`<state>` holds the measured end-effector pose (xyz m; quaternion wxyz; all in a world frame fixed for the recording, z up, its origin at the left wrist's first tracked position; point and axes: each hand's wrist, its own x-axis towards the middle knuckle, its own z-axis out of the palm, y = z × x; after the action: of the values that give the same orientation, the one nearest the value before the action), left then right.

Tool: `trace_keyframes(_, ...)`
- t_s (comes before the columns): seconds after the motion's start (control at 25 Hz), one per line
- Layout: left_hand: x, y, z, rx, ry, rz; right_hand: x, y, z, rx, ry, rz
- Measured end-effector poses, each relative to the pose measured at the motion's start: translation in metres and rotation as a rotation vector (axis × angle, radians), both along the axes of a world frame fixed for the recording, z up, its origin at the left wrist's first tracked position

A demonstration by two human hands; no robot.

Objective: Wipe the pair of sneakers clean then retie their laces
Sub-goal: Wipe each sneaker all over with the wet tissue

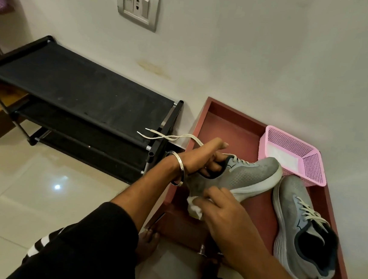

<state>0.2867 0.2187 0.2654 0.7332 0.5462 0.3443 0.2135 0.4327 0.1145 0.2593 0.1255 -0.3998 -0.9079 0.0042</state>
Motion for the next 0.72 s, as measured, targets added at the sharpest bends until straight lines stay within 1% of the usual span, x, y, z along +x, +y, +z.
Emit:
trace_keyframes(0.12, 0.0, -0.002, 0.003, -0.031, 0.043, 0.059, -0.015, 0.025, 0.002, -0.013, 0.175, -0.085)
trace_keyframes(0.2, 0.0, -0.001, -0.001, -0.016, 0.086, 0.131, -0.023, 0.042, 0.008, -0.023, 0.223, -0.136)
trace_keyframes(0.32, 0.0, -0.001, -0.003, -0.029, 0.033, 0.064, -0.016, 0.031, 0.008, 0.033, 0.148, -0.091)
trace_keyframes(0.4, 0.0, 0.001, -0.003, -0.004, 0.011, 0.023, -0.005, 0.011, 0.004, 0.041, 0.084, -0.026)
trace_keyframes(0.48, 0.001, 0.003, -0.002, 0.027, 0.017, 0.006, 0.003, -0.003, -0.001, 0.027, 0.034, -0.008)
trace_keyframes(0.52, 0.001, 0.003, -0.001, 0.033, 0.027, -0.001, 0.004, -0.002, -0.002, 0.016, 0.053, -0.017)
trace_keyframes(0.6, 0.002, 0.003, -0.001, 0.025, 0.046, 0.004, 0.001, 0.013, 0.001, -0.003, 0.155, -0.051)
trace_keyframes(0.72, 0.002, 0.005, -0.005, -0.024, 0.078, 0.076, -0.009, 0.039, 0.005, 0.003, 0.289, -0.139)
